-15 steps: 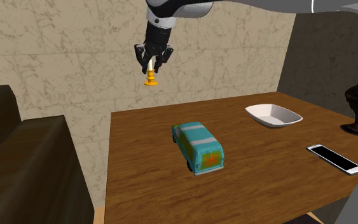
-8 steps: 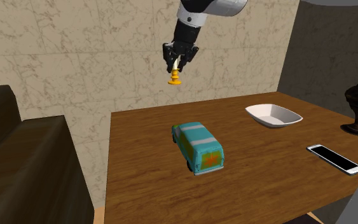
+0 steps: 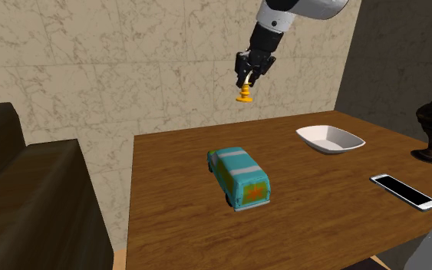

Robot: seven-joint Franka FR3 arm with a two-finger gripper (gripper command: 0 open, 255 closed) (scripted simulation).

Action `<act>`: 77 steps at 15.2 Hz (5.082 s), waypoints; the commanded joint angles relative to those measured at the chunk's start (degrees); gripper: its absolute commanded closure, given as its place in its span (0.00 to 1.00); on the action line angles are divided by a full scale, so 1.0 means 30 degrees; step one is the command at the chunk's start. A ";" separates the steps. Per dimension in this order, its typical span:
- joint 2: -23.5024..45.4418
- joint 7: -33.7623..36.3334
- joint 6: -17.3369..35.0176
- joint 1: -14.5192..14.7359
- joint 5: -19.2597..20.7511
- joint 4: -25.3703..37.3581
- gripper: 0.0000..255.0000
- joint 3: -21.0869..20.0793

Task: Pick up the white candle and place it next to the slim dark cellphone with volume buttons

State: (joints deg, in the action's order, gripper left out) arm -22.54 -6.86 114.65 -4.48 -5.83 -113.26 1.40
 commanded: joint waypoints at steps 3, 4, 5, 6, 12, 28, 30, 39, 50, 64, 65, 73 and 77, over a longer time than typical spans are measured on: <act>-0.1531 -0.1629 -0.0468 -0.0411 -0.0058 -0.1231 1.00 0.1234; -0.1848 -0.2033 -0.0608 -0.0519 -0.0039 -0.1452 1.00 0.1561; -0.2148 -0.2437 -0.0753 -0.0628 -0.0009 -0.1649 1.00 0.1893; -0.2431 -0.2843 -0.0905 -0.0744 0.0027 -0.1825 1.00 0.2225; -0.3762 -0.5295 -0.1911 -0.1441 0.0407 -0.2410 1.00 0.4313; -0.3871 -1.2250 -0.4916 -0.2592 0.1589 -0.0108 1.00 1.0804; -0.3512 -1.3188 -0.5306 -0.2545 0.1623 0.0573 1.00 1.1777; -0.0793 -1.7703 -0.7187 -0.1283 0.0868 0.4663 1.00 1.7210; -0.1713 -1.8076 -0.4498 -0.1976 0.1454 0.1158 1.00 1.7000; -0.2038 -1.8922 -0.1187 -0.2312 0.1760 -0.2488 1.00 1.7615; -0.2028 -1.8998 -0.0951 -0.2311 0.1764 -0.2718 1.00 1.7692; -0.1784 -1.9694 0.0946 -0.2155 0.1693 -0.4423 1.00 1.8459; -0.1554 -2.0108 0.1902 -0.1960 0.1577 -0.5185 1.00 1.8958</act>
State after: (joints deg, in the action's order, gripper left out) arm -27.49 -66.85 119.60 -10.63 -0.92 -128.32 57.83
